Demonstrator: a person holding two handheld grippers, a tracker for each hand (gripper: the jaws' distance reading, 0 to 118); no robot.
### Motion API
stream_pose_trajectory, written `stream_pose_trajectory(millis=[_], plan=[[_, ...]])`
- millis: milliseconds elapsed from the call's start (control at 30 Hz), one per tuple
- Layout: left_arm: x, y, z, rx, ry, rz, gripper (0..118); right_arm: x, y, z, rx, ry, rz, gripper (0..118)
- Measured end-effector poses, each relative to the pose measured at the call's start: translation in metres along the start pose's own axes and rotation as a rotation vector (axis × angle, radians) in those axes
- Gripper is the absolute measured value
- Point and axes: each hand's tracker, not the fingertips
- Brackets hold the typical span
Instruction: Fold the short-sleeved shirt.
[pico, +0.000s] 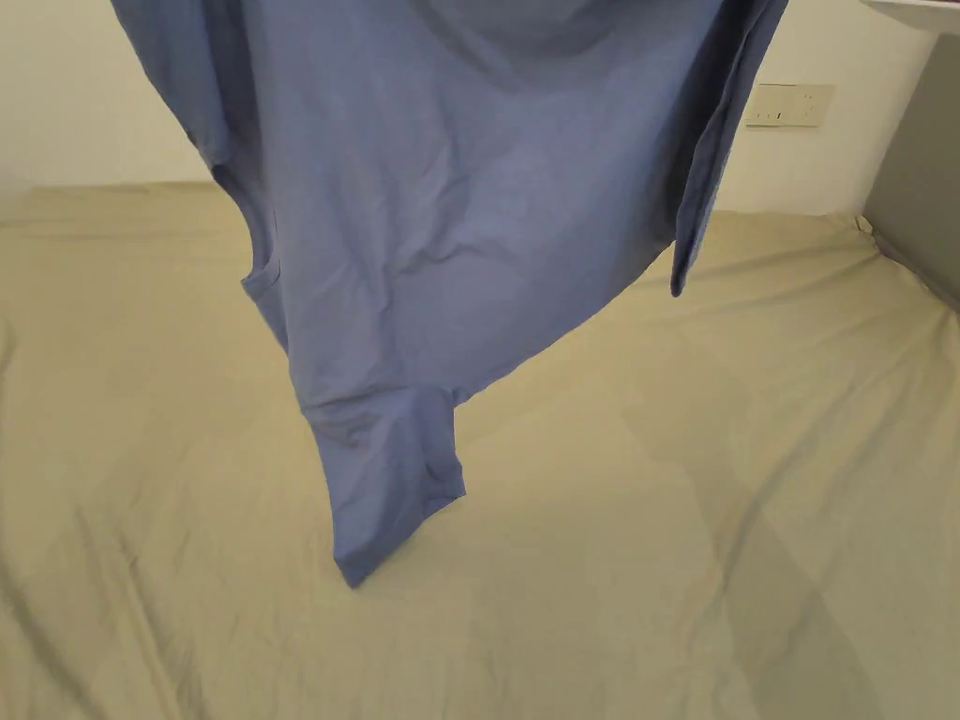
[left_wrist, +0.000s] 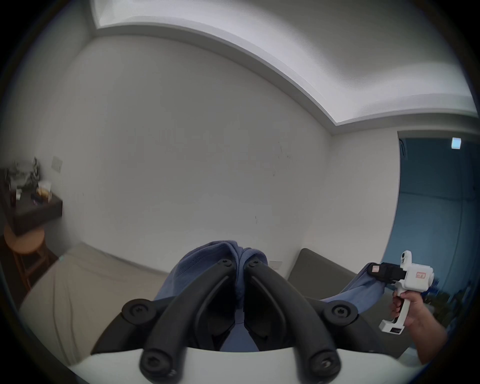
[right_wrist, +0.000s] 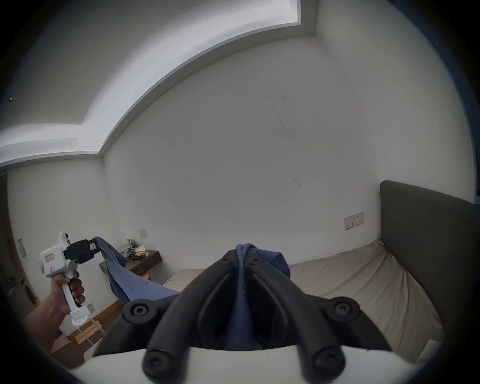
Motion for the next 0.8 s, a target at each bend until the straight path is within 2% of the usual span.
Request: stream_pose_trajectory(millis=[33, 167, 400, 600, 700, 800], plan=[[0.001, 0.002, -0.001, 0.020, 0.011, -0.040, 2, 0.000, 0.000, -0.003, 0.001, -0.004, 0.013, 3], [-0.009, -0.007, 0.002, 0.041, -0.027, -0.025, 2, 0.007, -0.015, -0.009, 0.007, -0.004, 0.028, 3], [-0.038, -0.072, 0.020, -0.022, -0.050, 0.007, 2, 0.025, -0.087, 0.000, -0.053, -0.016, 0.045, 3], [-0.050, -0.155, 0.057, -0.122, -0.058, 0.014, 2, 0.046, -0.170, 0.020, -0.154, -0.002, 0.002, 3], [-0.061, -0.193, 0.081, -0.145, -0.068, 0.064, 2, 0.054, -0.211, 0.039, -0.188, -0.002, -0.024, 3], [-0.057, -0.223, 0.112, -0.160, -0.068, 0.089, 2, 0.057, -0.242, 0.064, -0.226, 0.016, -0.094, 3]])
